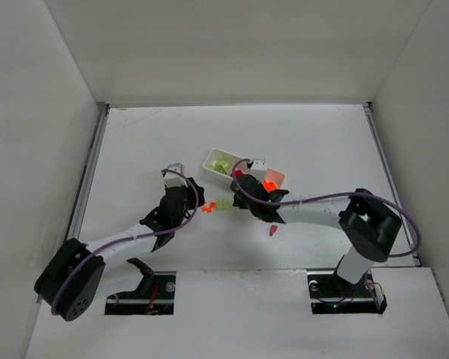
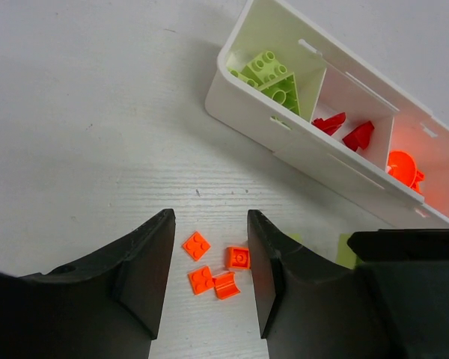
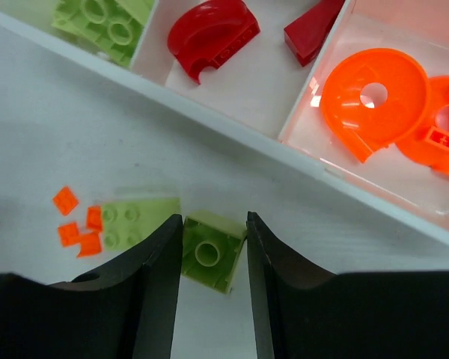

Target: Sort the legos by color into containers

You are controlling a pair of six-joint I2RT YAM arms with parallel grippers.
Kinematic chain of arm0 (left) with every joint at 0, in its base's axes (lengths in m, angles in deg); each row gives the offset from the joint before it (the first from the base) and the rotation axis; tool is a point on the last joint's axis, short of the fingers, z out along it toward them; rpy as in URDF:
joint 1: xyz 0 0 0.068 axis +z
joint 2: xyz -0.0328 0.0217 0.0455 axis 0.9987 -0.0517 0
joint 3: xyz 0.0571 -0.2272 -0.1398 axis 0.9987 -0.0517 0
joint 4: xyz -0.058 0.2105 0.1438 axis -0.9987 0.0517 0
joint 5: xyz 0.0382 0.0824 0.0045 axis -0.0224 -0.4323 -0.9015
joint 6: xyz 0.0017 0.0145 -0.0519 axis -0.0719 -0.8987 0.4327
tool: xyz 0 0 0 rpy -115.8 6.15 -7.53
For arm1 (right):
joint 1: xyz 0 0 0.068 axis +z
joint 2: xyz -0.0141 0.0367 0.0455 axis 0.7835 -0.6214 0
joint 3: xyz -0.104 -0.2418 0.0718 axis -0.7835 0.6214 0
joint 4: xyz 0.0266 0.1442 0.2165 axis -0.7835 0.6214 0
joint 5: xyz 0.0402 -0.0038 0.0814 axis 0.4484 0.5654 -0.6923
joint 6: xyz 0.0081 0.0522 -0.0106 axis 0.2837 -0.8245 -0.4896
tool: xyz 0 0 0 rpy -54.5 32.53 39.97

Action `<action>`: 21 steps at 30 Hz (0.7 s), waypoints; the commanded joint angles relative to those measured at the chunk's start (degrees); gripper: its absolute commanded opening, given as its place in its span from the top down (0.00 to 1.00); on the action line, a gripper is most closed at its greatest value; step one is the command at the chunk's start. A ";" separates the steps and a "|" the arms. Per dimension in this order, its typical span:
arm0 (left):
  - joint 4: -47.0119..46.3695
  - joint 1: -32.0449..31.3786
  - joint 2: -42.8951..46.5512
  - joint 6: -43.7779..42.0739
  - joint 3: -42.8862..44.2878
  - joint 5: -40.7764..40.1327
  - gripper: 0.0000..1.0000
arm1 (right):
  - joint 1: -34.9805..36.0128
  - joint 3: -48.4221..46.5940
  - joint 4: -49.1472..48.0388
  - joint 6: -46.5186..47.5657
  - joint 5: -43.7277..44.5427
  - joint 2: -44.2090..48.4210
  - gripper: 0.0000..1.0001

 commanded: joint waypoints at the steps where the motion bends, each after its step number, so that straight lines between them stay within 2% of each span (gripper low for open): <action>1: -3.49 -0.34 -0.59 0.45 -0.13 0.37 0.59 | 1.85 0.25 0.88 1.33 3.05 7.15 0.72; 4: -3.49 -0.33 -0.86 0.54 0.04 0.72 0.58 | 1.85 -1.58 0.19 3.69 1.47 9.97 0.71; 7: -3.67 -0.60 -1.38 0.37 0.13 0.46 0.57 | 0.19 -6.41 -2.27 7.21 -1.51 8.76 0.70; 14: -3.84 0.45 -3.05 0.37 0.22 0.99 0.54 | -5.70 -22.22 -10.10 14.86 -6.70 -7.14 0.69; 21: -3.93 -0.25 -4.90 0.54 1.27 1.95 0.54 | -8.52 -30.33 -11.07 16.54 -7.32 -15.23 0.68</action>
